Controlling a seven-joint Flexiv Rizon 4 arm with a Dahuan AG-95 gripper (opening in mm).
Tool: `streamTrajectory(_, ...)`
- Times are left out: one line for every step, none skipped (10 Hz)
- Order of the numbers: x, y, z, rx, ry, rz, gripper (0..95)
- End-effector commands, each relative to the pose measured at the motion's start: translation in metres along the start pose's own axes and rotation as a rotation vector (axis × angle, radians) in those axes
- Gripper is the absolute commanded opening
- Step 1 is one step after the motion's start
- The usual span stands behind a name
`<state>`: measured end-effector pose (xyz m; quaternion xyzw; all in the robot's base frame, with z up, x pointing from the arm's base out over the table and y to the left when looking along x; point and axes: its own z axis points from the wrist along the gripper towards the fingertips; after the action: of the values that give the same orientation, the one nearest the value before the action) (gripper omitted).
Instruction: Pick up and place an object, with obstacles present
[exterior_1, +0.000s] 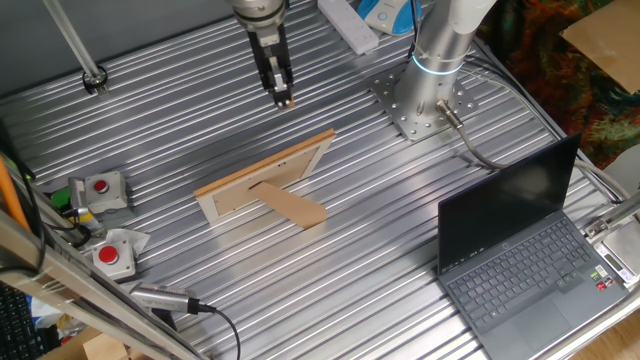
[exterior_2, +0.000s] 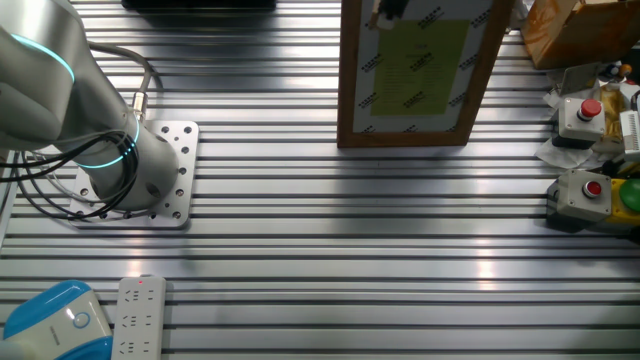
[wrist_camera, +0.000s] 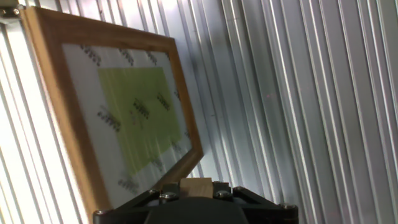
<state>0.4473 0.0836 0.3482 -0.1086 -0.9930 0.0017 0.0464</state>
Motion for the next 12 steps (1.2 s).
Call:
streamTrajectory(-0.001,0.007,-0.003,0.003,0.004,0.007,0.0)
streamTrajectory(-0.002,0.012,-0.004,0.003,0.004,0.014,0.0)
streamTrajectory(-0.003,0.019,-0.004,0.003,0.001,0.020,0.0)
streamTrajectory(-0.003,0.019,-0.004,0.001,-0.002,0.018,0.0)
streamTrajectory(-0.003,0.021,-0.005,0.002,0.001,0.020,0.0)
streamTrajectory(-0.003,0.023,-0.005,0.003,0.001,0.022,0.0)
streamTrajectory(-0.004,0.027,-0.006,0.003,0.000,0.028,0.0)
streamTrajectory(-0.005,0.036,-0.008,0.008,0.003,0.039,0.0)
streamTrajectory(-0.005,0.041,-0.008,0.016,0.004,0.040,0.0)
streamTrajectory(-0.006,0.046,-0.010,0.019,0.006,0.040,0.0)
streamTrajectory(-0.006,0.050,-0.011,0.018,0.007,0.040,0.0)
streamTrajectory(-0.006,0.054,-0.012,0.020,0.007,0.040,0.0)
